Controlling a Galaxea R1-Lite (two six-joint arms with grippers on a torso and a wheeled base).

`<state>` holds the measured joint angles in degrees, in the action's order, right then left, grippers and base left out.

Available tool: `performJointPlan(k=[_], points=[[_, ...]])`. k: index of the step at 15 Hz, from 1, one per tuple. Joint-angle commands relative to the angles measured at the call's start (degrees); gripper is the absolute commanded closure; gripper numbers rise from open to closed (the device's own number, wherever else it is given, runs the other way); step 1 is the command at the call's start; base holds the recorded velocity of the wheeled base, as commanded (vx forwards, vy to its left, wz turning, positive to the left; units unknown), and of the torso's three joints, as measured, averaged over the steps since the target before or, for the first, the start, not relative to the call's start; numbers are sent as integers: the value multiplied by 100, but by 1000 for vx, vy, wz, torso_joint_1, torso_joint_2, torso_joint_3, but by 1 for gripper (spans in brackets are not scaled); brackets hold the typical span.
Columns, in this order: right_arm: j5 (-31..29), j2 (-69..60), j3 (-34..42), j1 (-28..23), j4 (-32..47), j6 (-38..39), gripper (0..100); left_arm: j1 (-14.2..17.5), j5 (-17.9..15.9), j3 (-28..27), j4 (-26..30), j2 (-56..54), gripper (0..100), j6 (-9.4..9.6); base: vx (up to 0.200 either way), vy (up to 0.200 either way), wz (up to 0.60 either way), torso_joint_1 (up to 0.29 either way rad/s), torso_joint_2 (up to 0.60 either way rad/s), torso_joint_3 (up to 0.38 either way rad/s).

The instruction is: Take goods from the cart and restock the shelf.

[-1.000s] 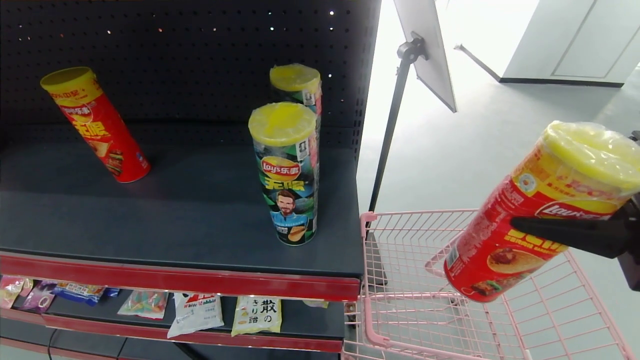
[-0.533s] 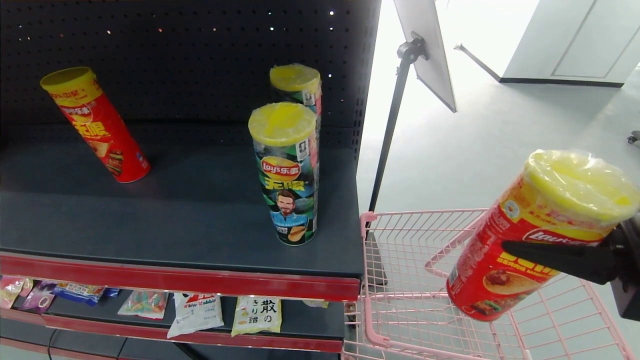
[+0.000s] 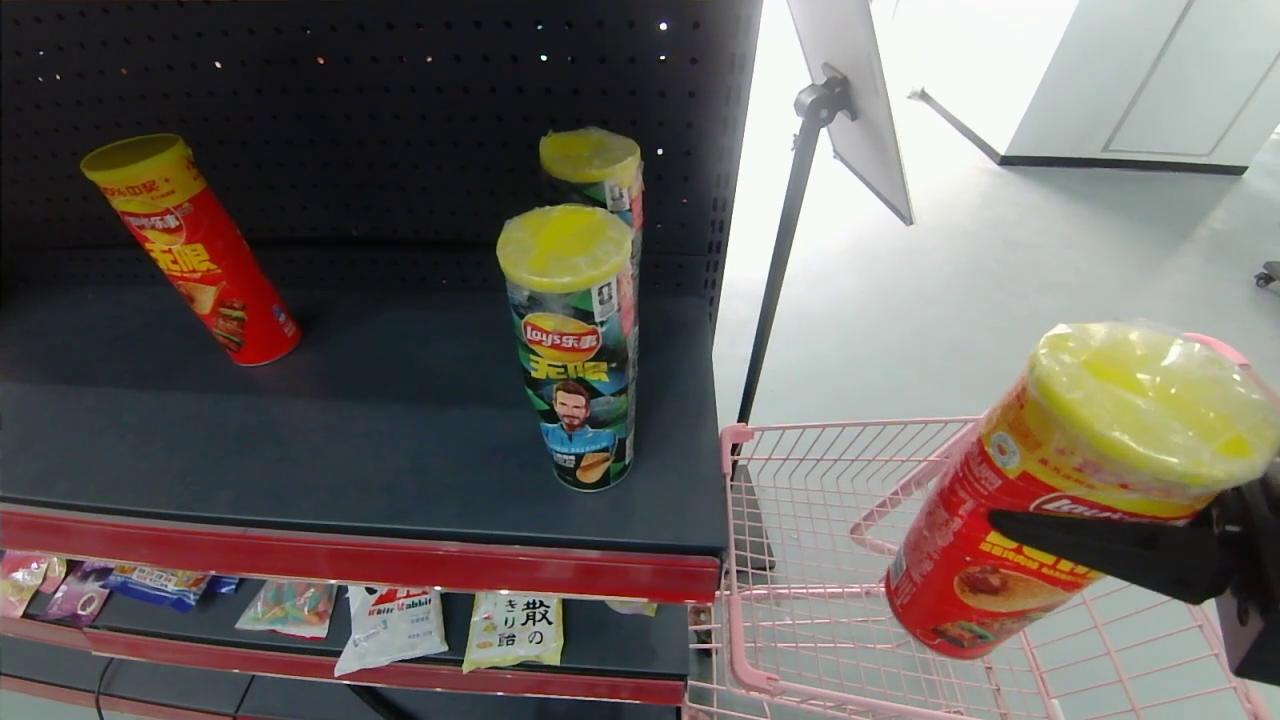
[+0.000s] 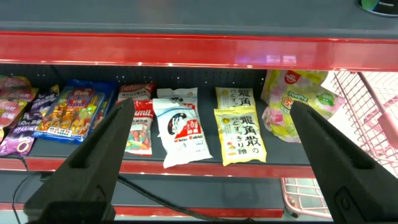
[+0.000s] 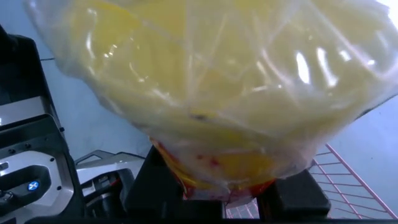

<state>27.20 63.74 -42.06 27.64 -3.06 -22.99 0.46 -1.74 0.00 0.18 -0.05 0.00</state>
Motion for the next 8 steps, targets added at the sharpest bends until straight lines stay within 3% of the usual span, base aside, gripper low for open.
performJointPlan(k=[1, 5, 8], points=[[-180, 94, -48, 427, -19, 128, 100, 6, -1, 0, -1, 5, 0, 0, 0, 0, 0, 0, 0, 0], [-514, 261, -233, 866, -54, 313, 100, -2, -1, 0, -1, 5, 0, 0, 0, 0, 0, 0, 0, 0], [-558, 393, -382, 910, -54, 348, 100, 6, -1, 0, -1, 5, 0, -9, 0, 200, 0, 5, 6, 1]])
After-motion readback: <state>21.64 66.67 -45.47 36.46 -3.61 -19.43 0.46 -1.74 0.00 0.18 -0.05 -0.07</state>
